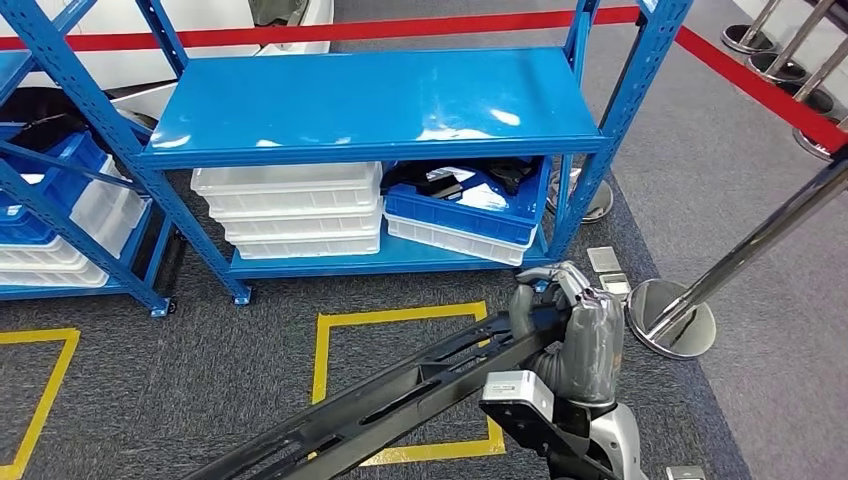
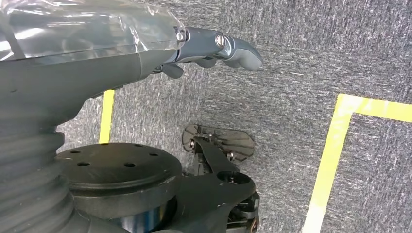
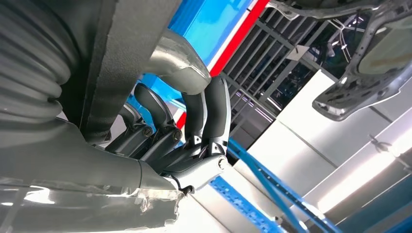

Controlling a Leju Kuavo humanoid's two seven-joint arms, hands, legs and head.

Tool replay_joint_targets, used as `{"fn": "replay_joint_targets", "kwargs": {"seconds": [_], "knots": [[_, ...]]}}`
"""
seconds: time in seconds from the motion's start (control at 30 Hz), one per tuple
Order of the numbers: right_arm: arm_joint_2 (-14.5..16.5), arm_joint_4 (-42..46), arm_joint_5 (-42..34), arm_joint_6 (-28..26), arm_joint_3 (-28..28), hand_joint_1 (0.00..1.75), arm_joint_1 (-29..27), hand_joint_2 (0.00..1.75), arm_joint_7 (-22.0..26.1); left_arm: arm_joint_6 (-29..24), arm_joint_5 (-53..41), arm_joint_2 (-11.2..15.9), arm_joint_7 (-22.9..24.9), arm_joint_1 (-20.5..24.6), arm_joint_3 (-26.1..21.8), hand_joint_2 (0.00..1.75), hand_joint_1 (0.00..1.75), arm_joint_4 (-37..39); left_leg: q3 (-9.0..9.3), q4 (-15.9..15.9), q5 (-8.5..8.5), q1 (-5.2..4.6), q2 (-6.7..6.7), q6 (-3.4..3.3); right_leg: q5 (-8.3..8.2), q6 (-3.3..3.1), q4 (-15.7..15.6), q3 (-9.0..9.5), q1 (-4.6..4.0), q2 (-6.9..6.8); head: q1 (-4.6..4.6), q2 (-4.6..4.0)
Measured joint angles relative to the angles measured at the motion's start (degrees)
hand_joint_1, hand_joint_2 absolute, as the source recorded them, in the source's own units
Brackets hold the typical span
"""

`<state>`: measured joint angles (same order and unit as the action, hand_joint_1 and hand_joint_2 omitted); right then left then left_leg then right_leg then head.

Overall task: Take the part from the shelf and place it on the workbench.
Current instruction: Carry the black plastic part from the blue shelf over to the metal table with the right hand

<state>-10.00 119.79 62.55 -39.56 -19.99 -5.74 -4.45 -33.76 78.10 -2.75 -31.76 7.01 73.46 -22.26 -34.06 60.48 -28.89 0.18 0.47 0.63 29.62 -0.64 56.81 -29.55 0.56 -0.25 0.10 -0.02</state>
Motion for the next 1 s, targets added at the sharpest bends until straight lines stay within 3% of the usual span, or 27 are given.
{"fn": "replay_joint_targets", "kwargs": {"seconds": [0.1,0.13,0.17,0.2,0.3,0.33,0.47,0.53,0.6,0.63,0.67,0.7,0.77,0.83,0.93,1.0], "knots": [[0.64,0.14,-0.42,0.01,0.57,1.75,-0.33,1.75,0.3,0.02,-0.08,0.0,0.01,-0.04,0.0,1.75,0.0,0.2,-3.57,9.95,-6.47,0.16,-0.1,0.7,-0.73,-0.56,0.1,-1.08,0.08,-0.18,-0.67,0.0],[0.88,0.21,-0.39,0.01,0.84,1.75,-0.55,1.75,0.67,0.03,-0.15,0.0,0.01,-0.07,0.0,1.75,0.0,0.27,-4.36,12.77,-7.71,0.21,-0.09,0.83,-0.87,-0.59,0.3,-1.49,0.06,-0.21,-0.73,0.0],[1.14,0.34,-0.26,0.01,1.14,1.75,-0.79,1.75,1.19,0.04,-0.24,0.0,0.03,-0.1,0.0,1.75,0.0,0.33,-4.28,13.74,-7.86,0.25,-0.09,0.87,-0.97,-0.56,0.53,-1.85,0.05,-0.22,-0.74,-0.01],[1.45,0.54,-0.17,0.0,1.47,1.75,-1.06,1.75,1.76,0.05,-0.36,0.0,0.05,-0.11,0.0,1.75,0.0,0.37,-3.07,12.44,-6.95,0.3,-0.09,0.84,-1.02,-0.53,0.8,-2.16,0.05,-0.2,-0.74,-0.01],[2.39,1.26,-0.2,-0.01,2.61,1.75,-1.68,1.75,2.95,0.06,-0.59,0.0,0.14,-0.04,0.0,1.75,0.0,0.44,3.14,1.58,-2.7,0.41,-0.13,0.41,-1.0,-0.23,1.71,-2.8,-0.07,-0.12,-0.76,0.0],[2.66,1.48,-0.23,-0.02,2.97,1.75,-1.78,1.75,3.14,0.07,-0.61,0.0,0.17,-0.02,0.0,1.75,0.0,0.44,4.12,-0.71,-2.1,0.39,-0.15,0.21,-1.05,0.03,1.98,-3.04,-0.16,-0.09,-0.73,-0.01],[3.39,1.96,0.48,-0.04,4.2,1.75,-2.25,1.75,2.98,0.13,-0.63,-0.04,0.28,-0.09,0.0,1.75,0.0,0.54,3.89,-2.11,-1.25,0.32,-0.1,-1.12,-1.04,1.42,2.59,-3.82,-0.13,0.03,-0.61,-0.01],[3.49,2.09,1.58,-0.04,4.65,1.75,-2.42,1.75,2.01,0.15,-0.71,-0.12,0.28,-0.01,0.0,1.75,0.0,0.61,3.47,-2.46,-0.61,0.49,0.05,-2.0,1.86,1.99,6.05,-5.2,0.03,0.1,-0.26,-0.01],[3.51,2.17,2.61,-0.03,5.02,1.75,-2.61,1.75,0.87,0.18,-0.79,-0.17,0.28,-0.02,0.0,1.75,0.0,0.68,2.84,-2.42,-0.2,0.38,0.16,-2.38,6.15,2.37,13.09,-7.76,0.16,0.11,0.11,-0.01],[3.52,2.19,2.98,-0.03,5.19,1.75,-2.74,1.75,0.44,0.2,-0.83,-0.19,0.28,-0.03,0.0,1.75,0.0,0.73,2.54,-2.37,-0.03,0.32,0.19,-2.42,7.43,2.48,16.03,-8.69,0.21,0.11,0.15,-0.01],[3.52,2.19,3.28,-0.03,5.34,1.75,-2.85,1.75,0.09,0.25,-0.87,-0.19,0.28,-0.04,0.0,1.75,0.0,0.78,2.28,-2.3,0.13,0.28,0.19,-2.41,7.69,2.51,17.35,-8.82,0.22,0.11,0.16,-0.01],[3.53,2.21,3.53,-0.03,5.46,1.75,-2.92,1.75,-0.18,0.33,-0.96,-0.19,0.28,-0.05,0.0,1.75,0.0,0.83,2.08,-2.21,0.24,0.27,0.17,-2.36,6.86,2.45,16.47,-7.91,0.22,0.11,0.16,-0.01],[3.54,2.35,4.01,-0.03,5.72,1.75,-2.96,1.75,-0.67,0.54,-1.19,-0.2,0.28,-0.05,0.0,1.75,0.0,0.87,1.87,-2.02,0.4,0.28,0.08,-2.18,3.47,2.08,9.31,-3.59,0.21,0.19,0.28,-0.01],[3.54,2.65,4.28,-0.04,5.89,1.75,-2.98,1.75,-1.01,0.67,-1.32,-0.22,0.28,0.01,0.0,1.75,0.0,0.89,1.58,-1.76,0.62,0.12,-0.01,-1.72,1.43,1.7,2.6,-0.15,-0.02,0.41,0.4,-0.01],[3.55,2.97,4.36,-0.04,6.06,1.75,-3.23,1.75,-1.24,0.73,-1.38,-0.28,0.28,0.01,0.01,1.75,0.0,0.91,1.05,-1.68,1.17,0.07,-0.07,-0.65,1.06,1.13,0.93,0.08,-0.25,0.54,0.33,-0.01],[3.56,3.08,4.41,-0.03,6.15,1.75,-3.34,1.75,-1.37,0.73,-1.39,-0.31,0.28,0.03,0.0,1.75,0.0,0.96,0.59,-0.46,0.07,0.14,-0.16,0.06,0.41,0.43,0.54,-0.18,0.0,0.32,0.14,-0.01]]}}
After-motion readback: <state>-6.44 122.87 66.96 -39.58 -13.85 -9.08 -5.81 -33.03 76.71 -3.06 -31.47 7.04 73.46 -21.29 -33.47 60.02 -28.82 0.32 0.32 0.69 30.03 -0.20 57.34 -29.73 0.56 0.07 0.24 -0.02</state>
